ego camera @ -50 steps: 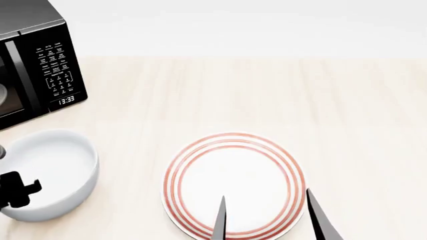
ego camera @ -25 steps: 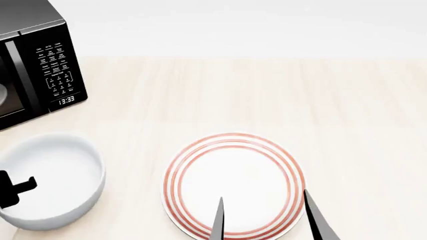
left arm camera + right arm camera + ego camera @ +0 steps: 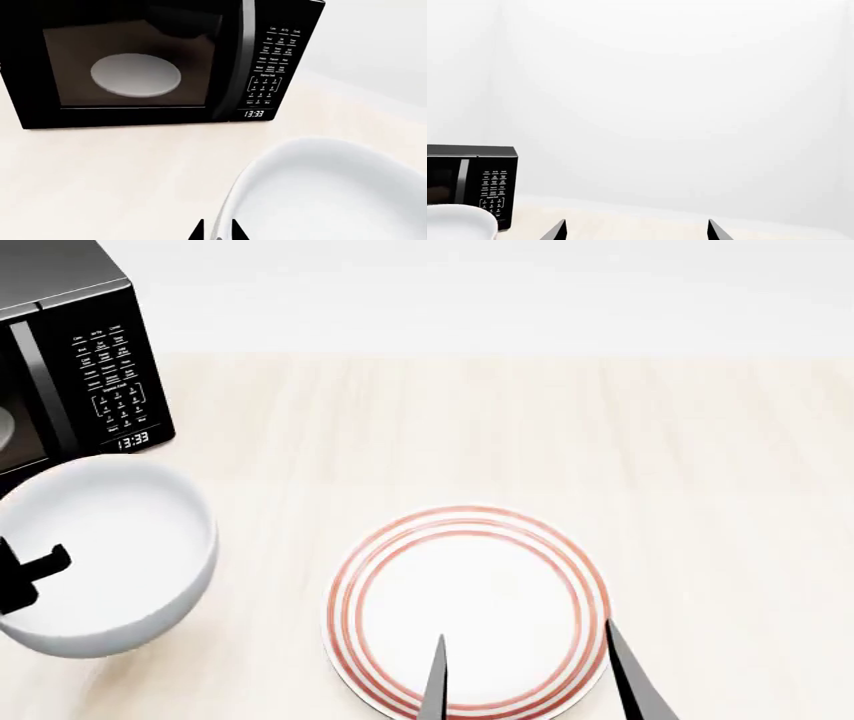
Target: Pick up the white bowl and put it on the plate.
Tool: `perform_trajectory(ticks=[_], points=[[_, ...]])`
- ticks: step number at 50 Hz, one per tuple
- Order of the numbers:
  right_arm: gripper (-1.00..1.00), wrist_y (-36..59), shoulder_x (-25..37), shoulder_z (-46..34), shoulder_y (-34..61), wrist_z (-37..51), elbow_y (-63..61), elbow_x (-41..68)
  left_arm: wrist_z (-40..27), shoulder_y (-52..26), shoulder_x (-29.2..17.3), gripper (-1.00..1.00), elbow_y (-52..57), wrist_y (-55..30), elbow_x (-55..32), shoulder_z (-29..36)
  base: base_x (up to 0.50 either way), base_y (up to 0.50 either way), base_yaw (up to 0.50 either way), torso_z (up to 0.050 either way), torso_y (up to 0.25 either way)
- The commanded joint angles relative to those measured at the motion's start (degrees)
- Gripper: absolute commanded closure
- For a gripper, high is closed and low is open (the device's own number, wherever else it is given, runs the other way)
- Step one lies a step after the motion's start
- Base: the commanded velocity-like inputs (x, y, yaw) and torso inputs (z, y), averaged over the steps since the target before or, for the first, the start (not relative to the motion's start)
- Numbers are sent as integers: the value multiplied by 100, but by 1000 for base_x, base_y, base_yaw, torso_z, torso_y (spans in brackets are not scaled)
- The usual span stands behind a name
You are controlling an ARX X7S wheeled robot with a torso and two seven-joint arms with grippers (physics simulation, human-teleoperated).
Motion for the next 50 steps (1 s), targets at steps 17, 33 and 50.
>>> perform_trajectory(ticks=[17, 33, 50], points=[[-100, -50, -90, 128, 8, -110, 101, -12, -336, -619, 613, 100, 772, -1265, -931, 1720, 0, 0, 0, 0, 1], [-100, -68, -62, 129, 6, -78, 83, 16, -1356, -1050, 599, 100, 8, -674, -2639, 3203, 0, 0, 0, 0, 1], [-100, -130, -23, 200, 16, -66, 157, 118, -1794, -1317, 616, 100, -868, 241, -3845, 4465, 0, 0, 0, 0, 1]])
